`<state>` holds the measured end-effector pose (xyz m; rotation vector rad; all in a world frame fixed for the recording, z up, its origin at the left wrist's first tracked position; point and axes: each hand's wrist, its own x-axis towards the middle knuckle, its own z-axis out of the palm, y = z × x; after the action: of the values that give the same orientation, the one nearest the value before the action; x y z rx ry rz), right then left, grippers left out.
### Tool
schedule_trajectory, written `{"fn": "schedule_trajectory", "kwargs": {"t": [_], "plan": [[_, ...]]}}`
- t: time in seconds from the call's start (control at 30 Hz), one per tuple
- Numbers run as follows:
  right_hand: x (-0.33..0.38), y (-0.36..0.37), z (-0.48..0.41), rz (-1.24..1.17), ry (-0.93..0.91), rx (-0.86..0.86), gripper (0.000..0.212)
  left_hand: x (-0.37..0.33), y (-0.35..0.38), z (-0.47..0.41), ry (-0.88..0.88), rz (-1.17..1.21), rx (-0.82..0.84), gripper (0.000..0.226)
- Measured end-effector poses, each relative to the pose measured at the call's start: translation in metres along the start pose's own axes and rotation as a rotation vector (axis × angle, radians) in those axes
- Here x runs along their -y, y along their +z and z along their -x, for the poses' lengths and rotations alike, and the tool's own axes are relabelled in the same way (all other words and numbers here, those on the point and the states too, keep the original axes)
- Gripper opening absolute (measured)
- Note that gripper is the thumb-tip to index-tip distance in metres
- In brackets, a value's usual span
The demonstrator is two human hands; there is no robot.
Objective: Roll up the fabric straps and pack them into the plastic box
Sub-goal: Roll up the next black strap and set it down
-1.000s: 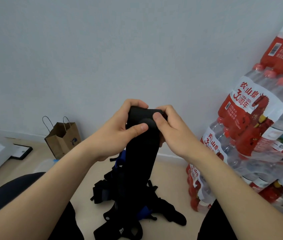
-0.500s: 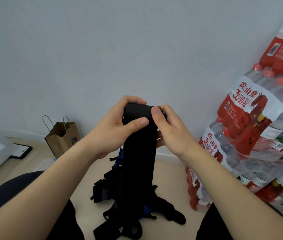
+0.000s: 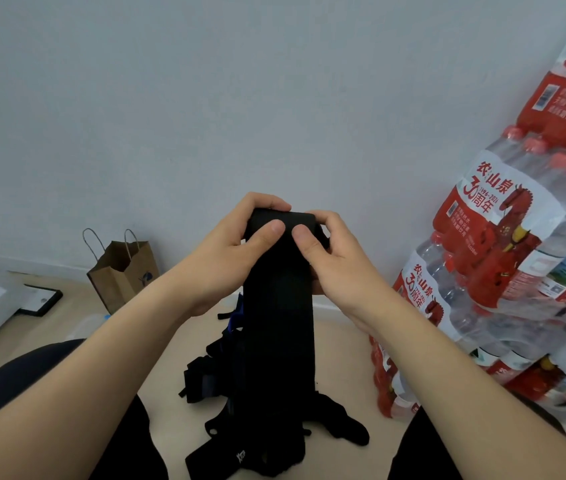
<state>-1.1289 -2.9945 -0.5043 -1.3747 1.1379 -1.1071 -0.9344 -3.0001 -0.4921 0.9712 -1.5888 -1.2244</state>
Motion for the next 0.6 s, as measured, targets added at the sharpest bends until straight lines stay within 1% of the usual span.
{"fn": "schedule_trajectory", "kwargs": {"t": [0.1, 0.17, 0.2, 0.27, 0.37, 0.43, 0.5, 0.6], "plan": [[0.005, -0.001, 0.002, -0.184, 0.104, 0.029, 0.039, 0.002, -0.002, -0.002, 0.029, 0.072, -0.036, 0.024], [0.01, -0.004, 0.003, -0.159, 0.142, 0.068, 0.039, 0.003, -0.003, -0.004, 0.043, 0.079, -0.089, 0.027], [0.011, -0.005, 0.003, -0.131, 0.137, 0.089, 0.044, 0.004, -0.004, -0.005, 0.04, 0.067, -0.125, 0.028], [0.013, -0.007, 0.005, -0.081, 0.081, 0.117, 0.057, 0.005, -0.006, -0.008, 0.018, 0.052, -0.185, 0.032], [0.018, -0.012, 0.009, 0.002, -0.027, 0.257, 0.061, 0.006, -0.01, -0.01, -0.03, 0.06, -0.211, 0.033], [0.021, -0.018, 0.01, -0.006, -0.036, 0.34, 0.065, 0.006, -0.013, -0.012, -0.044, 0.092, -0.217, 0.033], [0.022, -0.025, 0.01, -0.017, -0.049, 0.338, 0.064, 0.003, -0.013, -0.014, -0.058, 0.144, -0.203, 0.032], [0.018, -0.026, 0.009, 0.098, -0.189, 0.277, 0.056, 0.0, -0.013, -0.014, -0.097, 0.204, -0.132, 0.038]]}}
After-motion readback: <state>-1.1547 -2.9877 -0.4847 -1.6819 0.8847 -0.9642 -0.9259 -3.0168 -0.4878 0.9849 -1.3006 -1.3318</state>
